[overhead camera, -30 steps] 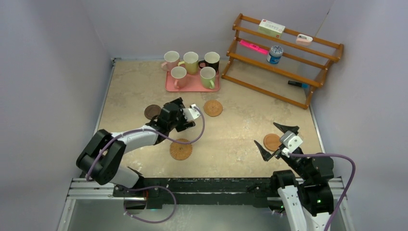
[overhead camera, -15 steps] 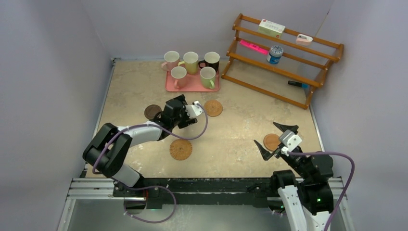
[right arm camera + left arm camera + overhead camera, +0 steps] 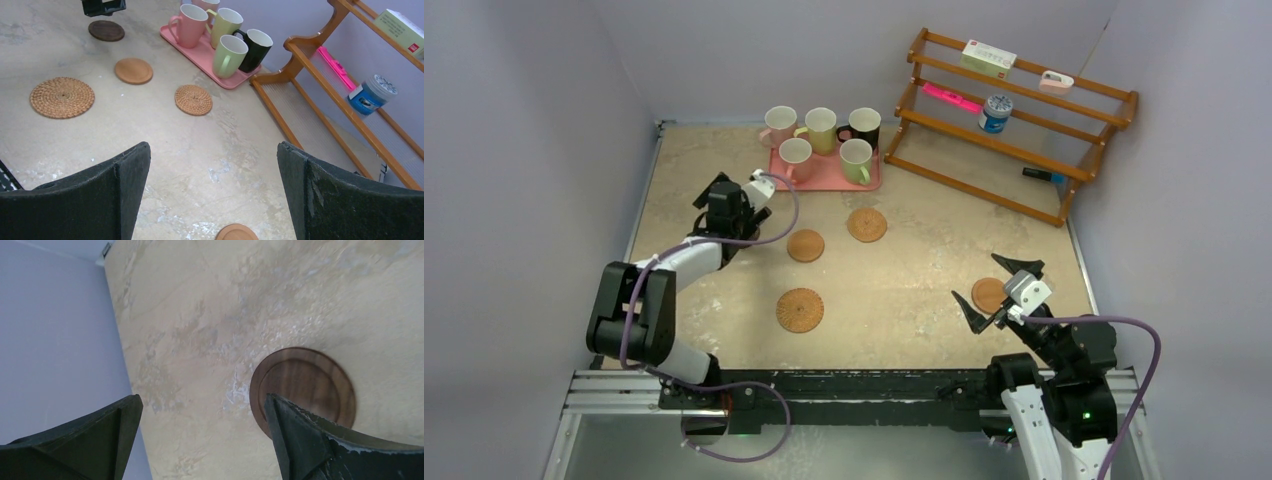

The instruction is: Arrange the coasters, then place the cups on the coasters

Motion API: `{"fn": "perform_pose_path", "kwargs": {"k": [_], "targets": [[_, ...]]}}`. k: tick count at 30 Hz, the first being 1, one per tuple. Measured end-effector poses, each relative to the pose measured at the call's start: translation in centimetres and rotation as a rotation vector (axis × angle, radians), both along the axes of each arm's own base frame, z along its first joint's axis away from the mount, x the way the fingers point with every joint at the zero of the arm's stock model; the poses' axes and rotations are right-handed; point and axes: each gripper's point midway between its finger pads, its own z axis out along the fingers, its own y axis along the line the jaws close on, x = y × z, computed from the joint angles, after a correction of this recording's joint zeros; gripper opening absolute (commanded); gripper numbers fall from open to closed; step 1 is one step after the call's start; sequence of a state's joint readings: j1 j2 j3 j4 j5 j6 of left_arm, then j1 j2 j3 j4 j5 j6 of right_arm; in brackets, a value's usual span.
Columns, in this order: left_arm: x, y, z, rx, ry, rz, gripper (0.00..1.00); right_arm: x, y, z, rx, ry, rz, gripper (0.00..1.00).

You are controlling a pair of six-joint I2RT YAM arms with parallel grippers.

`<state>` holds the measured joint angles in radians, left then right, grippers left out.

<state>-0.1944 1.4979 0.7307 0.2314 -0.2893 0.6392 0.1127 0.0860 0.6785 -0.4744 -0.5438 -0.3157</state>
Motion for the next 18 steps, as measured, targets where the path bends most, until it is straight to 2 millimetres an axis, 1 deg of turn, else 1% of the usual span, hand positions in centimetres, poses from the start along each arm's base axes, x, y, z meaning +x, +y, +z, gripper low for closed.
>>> {"fn": "perform_pose_path", "kwargs": {"k": [2,4,8,9,11,14,17,18], "targets": [[0.1,1.1,-0.6,0.005,0.011,0.031,1.00,0.0,0.0,0.0,0.000,0.000,0.001,0.98],[0.0,1.8,-1.8,0.010,0.041,0.046,1.00,0.0,0.0,0.0,0.000,0.000,0.001,0.98],[-0.1,2.2,-4.8,0.023,0.121,0.049,0.99,0.0,0.0,0.0,0.000,0.000,0.001,0.98],[0.4,2.1,-4.7,0.024,0.111,0.045,0.99,0.0,0.0,0.0,0.000,0.000,0.002,0.98],[1.2,1.7,-4.7,0.017,0.106,0.032,0.99,0.0,0.0,0.0,0.000,0.000,0.002,0.98],[1.5,1.0,-4.8,0.001,0.108,0.000,1.00,0.0,0.0,0.0,0.000,0.000,0.002,0.98],[1.4,-1.3,-4.8,-0.004,0.115,-0.068,1.00,0.0,0.0,0.0,0.000,0.001,0.002,0.98],[1.3,-2.7,-4.8,0.001,0.118,-0.106,1.00,0.1,0.0,0.0,-0.001,0.003,0.002,0.98]]}}
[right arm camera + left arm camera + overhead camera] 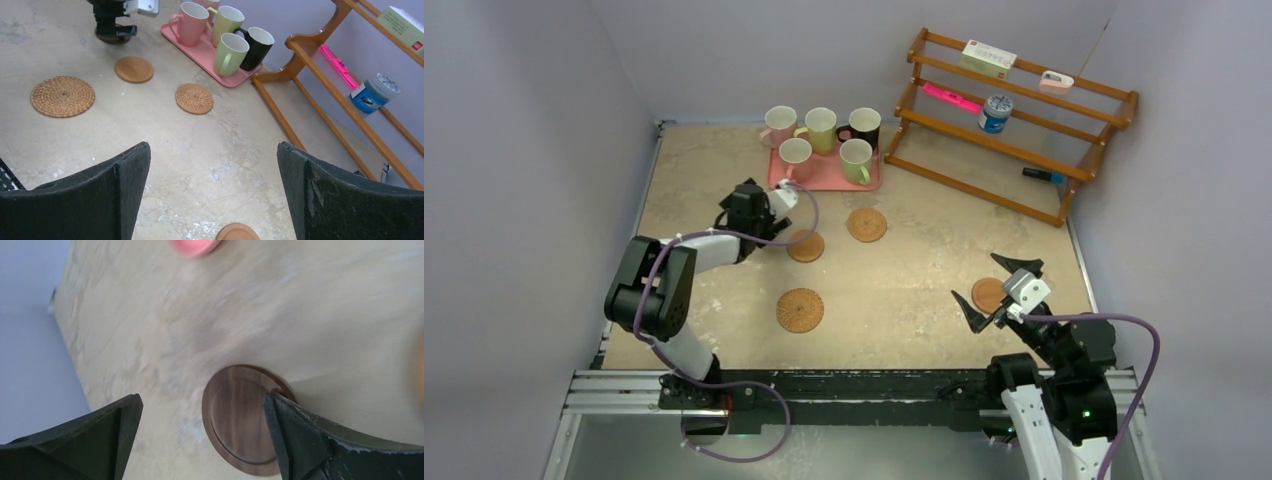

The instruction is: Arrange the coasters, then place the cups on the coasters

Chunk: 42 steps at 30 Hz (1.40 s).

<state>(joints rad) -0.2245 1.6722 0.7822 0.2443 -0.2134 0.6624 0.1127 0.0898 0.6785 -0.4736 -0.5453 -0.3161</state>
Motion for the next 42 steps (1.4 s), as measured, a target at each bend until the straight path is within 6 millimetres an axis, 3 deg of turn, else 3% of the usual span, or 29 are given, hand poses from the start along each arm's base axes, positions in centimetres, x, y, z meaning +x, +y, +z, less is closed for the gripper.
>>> {"fn": "perform_pose_path", "kwargs": {"k": [5,8,18,22,29,35,39,42], "targets": [[-1.2,-8.0,0.0,-0.001,0.023,-0.208,1.00,0.4,0.1,-0.4,-0.003,0.028,0.002,0.98],[-1.3,-11.3,-0.1,0.006,0.029,-0.277,1.00,0.7,0.3,-0.7,-0.005,0.056,0.016,0.98],[0.7,-18.0,0.2,0.046,-0.007,-0.336,1.00,2.1,0.9,-2.0,-0.013,0.152,0.044,0.98],[0.4,-20.9,0.3,0.049,-0.021,-0.382,1.00,2.4,1.3,-2.1,-0.026,0.161,0.075,0.98],[-2.8,-26.2,0.1,0.011,0.024,-0.547,1.00,3.9,1.4,-2.3,-0.058,0.213,0.083,0.98],[-8.0,-29.9,-0.3,-0.022,0.097,-0.726,1.00,4.1,1.5,0.6,-0.041,0.131,0.082,0.98],[-11.5,-30.7,-0.6,-0.035,0.151,-0.827,1.00,4.3,1.6,1.7,-0.030,0.098,0.080,0.98],[-14.0,-30.0,-0.8,-0.052,0.212,-0.883,1.00,4.9,1.6,1.6,-0.027,0.111,0.077,0.98]]}}
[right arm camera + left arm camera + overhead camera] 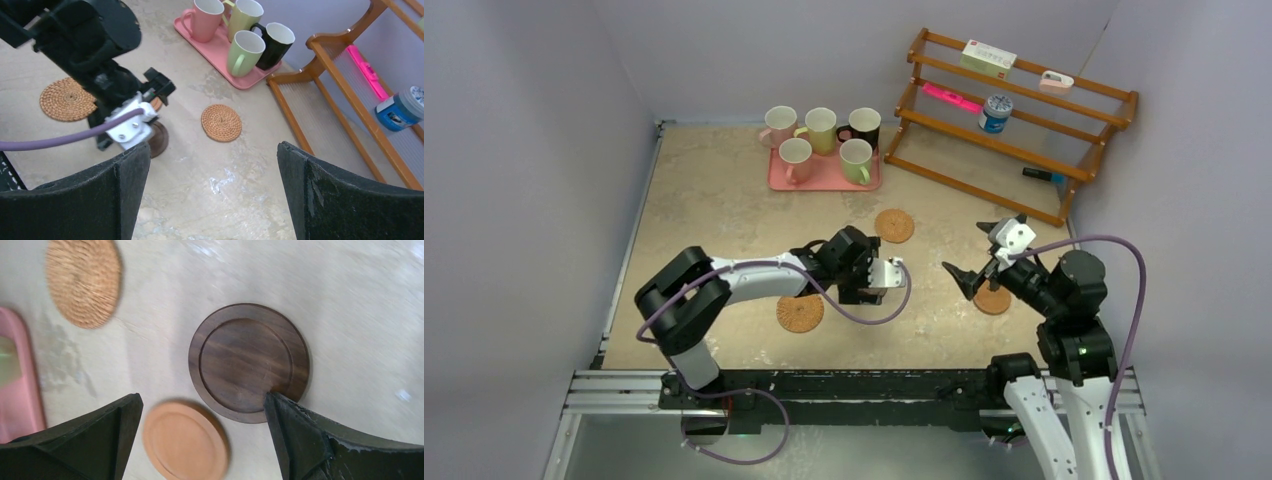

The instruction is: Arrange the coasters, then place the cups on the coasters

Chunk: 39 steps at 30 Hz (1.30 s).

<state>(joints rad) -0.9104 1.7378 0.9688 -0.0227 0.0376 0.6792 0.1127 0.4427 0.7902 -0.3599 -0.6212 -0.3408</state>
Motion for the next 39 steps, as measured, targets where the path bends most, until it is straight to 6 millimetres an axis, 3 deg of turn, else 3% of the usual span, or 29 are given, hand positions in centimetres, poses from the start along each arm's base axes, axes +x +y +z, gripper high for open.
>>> {"fn": "perform_pose_path", "kwargs": {"k": [4,6,9,12,15,17,23,26,32,37,39], "targets": [[-2.7,2.1,0.3,0.016,0.060,-0.027,1.00,0.7,0.1,-0.5,0.003,0.034,-0.003,0.98],[-2.9,2.7,1.9,-0.011,0.045,-0.016,1.00,0.9,0.1,-0.5,0.007,0.040,-0.004,0.98],[-1.5,3.3,6.6,-0.125,-0.021,0.030,1.00,1.3,0.2,-0.2,0.019,0.041,-0.006,0.98],[0.6,6.0,12.3,-0.253,-0.111,0.108,1.00,2.3,0.4,0.1,0.027,0.047,-0.007,0.98],[1.3,8.8,15.1,-0.297,-0.193,0.162,1.00,3.6,0.5,-0.7,0.029,0.086,-0.008,0.98],[0.1,10.0,14.0,-0.275,-0.194,0.155,1.00,4.5,0.7,-1.4,0.029,0.117,-0.008,0.98],[-4.8,13.5,5.6,-0.088,-0.008,0.122,1.00,7.1,1.8,-4.5,0.001,0.232,0.002,0.98],[-6.3,14.6,3.7,-0.047,0.041,0.121,1.00,8.2,2.2,-6.4,-0.028,0.293,-0.002,0.98],[-6.2,14.5,2.7,-0.017,0.027,0.125,1.00,9.6,1.9,-8.4,-0.085,0.325,-0.020,0.98],[-5.6,15.1,-0.4,0.087,0.001,0.164,1.00,11.0,1.6,-8.9,-0.128,0.290,-0.038,0.98],[-4.6,14.8,-0.2,0.085,-0.034,0.184,1.00,11.6,1.6,-9.1,-0.143,0.277,-0.041,0.98]]}}
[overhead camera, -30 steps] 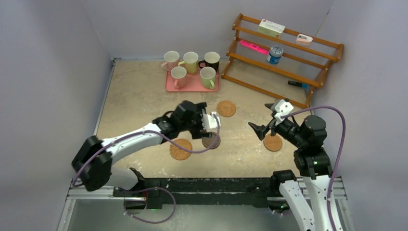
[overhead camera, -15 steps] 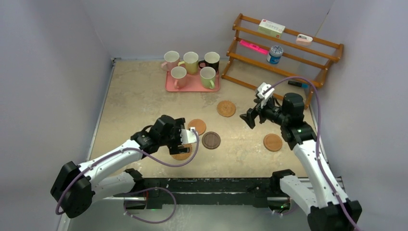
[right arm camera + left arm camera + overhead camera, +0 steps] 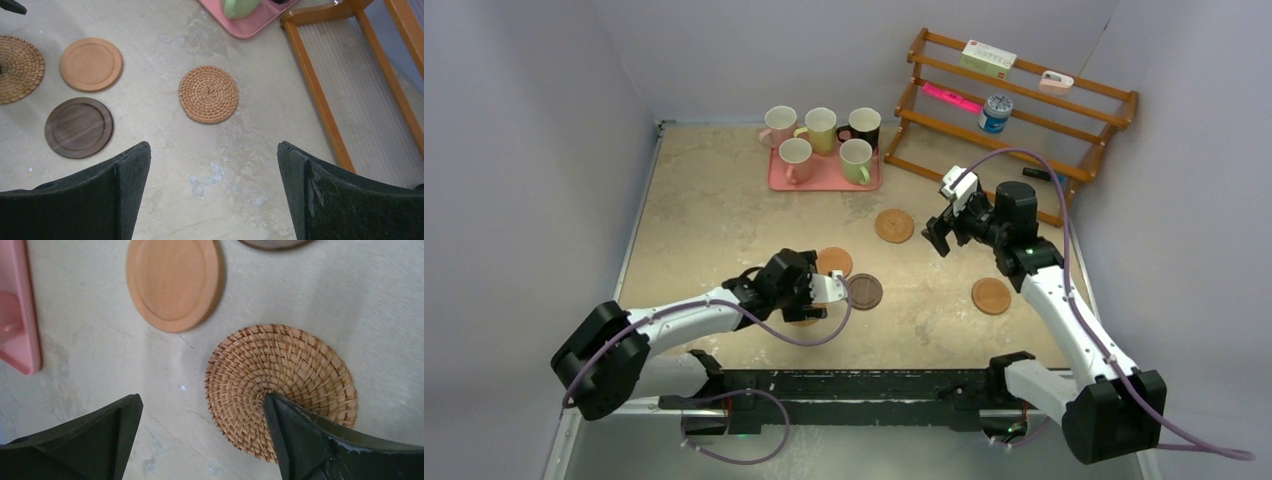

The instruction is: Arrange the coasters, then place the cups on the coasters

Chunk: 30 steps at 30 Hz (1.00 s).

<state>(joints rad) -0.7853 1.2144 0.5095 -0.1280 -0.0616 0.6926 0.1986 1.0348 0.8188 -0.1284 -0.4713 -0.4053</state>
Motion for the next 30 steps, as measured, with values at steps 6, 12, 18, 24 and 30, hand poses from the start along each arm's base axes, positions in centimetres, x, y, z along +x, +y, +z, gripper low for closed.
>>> {"fn": "perform_pose_path", "kwargs": {"k": [6,12,18,24,30], "targets": [[3.2,-0.4,0.1,-0.005,-0.097,0.076,1.00,2.0,-0.1,-0.2,-0.042,-0.055,-0.016,0.98],[9.7,1.6,0.7,0.000,-0.178,0.250,1.00,4.9,-0.2,-1.7,-0.075,-0.081,-0.059,0.98],[13.3,3.8,1.0,0.059,-0.212,0.328,1.00,6.4,0.6,-5.6,-0.092,-0.006,-0.063,0.98],[16.4,4.2,1.4,0.083,-0.248,0.396,1.00,7.5,1.4,-8.0,-0.119,0.022,-0.096,0.98],[18.5,3.2,1.5,0.076,-0.257,0.415,1.00,8.9,1.6,-9.2,-0.148,0.001,-0.137,0.98]]}}
